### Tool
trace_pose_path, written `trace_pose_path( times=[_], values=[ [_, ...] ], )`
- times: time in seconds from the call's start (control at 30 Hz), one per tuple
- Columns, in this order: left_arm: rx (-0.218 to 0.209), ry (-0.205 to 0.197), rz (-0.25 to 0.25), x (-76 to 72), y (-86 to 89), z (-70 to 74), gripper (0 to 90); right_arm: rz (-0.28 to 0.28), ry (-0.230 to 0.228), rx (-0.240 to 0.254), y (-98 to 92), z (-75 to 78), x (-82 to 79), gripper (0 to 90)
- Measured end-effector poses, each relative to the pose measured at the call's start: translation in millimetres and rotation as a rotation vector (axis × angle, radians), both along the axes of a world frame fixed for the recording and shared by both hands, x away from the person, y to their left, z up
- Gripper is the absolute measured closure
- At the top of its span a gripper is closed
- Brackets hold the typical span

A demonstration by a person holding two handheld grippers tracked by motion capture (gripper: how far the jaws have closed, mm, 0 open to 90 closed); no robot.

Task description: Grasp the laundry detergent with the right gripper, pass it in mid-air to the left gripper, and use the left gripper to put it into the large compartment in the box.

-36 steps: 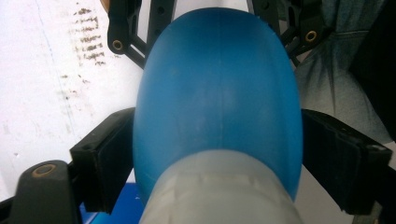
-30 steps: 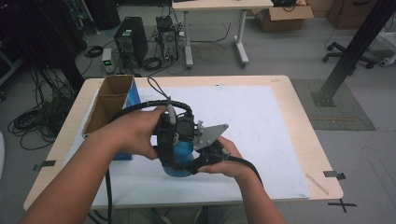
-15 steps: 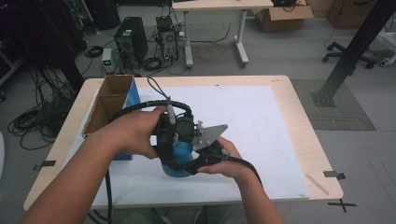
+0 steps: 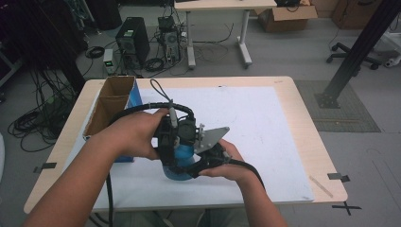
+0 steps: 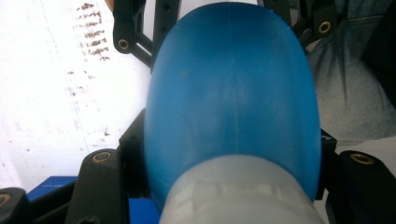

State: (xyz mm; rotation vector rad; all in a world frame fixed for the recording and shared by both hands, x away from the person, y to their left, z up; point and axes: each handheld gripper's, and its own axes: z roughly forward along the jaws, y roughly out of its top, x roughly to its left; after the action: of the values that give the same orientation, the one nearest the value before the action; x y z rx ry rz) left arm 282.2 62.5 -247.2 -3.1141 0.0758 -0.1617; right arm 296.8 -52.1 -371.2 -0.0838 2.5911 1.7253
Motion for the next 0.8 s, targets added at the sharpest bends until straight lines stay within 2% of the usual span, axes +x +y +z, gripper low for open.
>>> trace_pose_path(
  times=[0.3,0.57,0.7,0.77,0.8],
  values=[
    [0.039,0.001,0.004,0.2,-0.7,-1.6,39.1,-0.003,0.008,-0.020,3.2,-0.2,-1.3,45.2],
    [0.037,-0.011,-0.002,-0.8,-2.3,1.7,39.2,-0.008,-0.001,-0.011,1.4,0.9,-0.9,44.8],
    [0.026,-0.008,0.001,-0.2,-1.2,4.5,39.2,-0.018,0.007,0.019,0.2,0.5,-0.8,43.8],
    [0.012,-0.009,0.004,-0.2,-1.2,4.9,39.1,-0.011,0.015,0.031,-0.4,-0.1,-0.8,37.8],
    [0.017,-0.012,0.004,-0.3,-1.7,5.9,39.2,-0.019,0.032,0.029,-0.5,-0.1,-1.9,31.7]
  ],
)
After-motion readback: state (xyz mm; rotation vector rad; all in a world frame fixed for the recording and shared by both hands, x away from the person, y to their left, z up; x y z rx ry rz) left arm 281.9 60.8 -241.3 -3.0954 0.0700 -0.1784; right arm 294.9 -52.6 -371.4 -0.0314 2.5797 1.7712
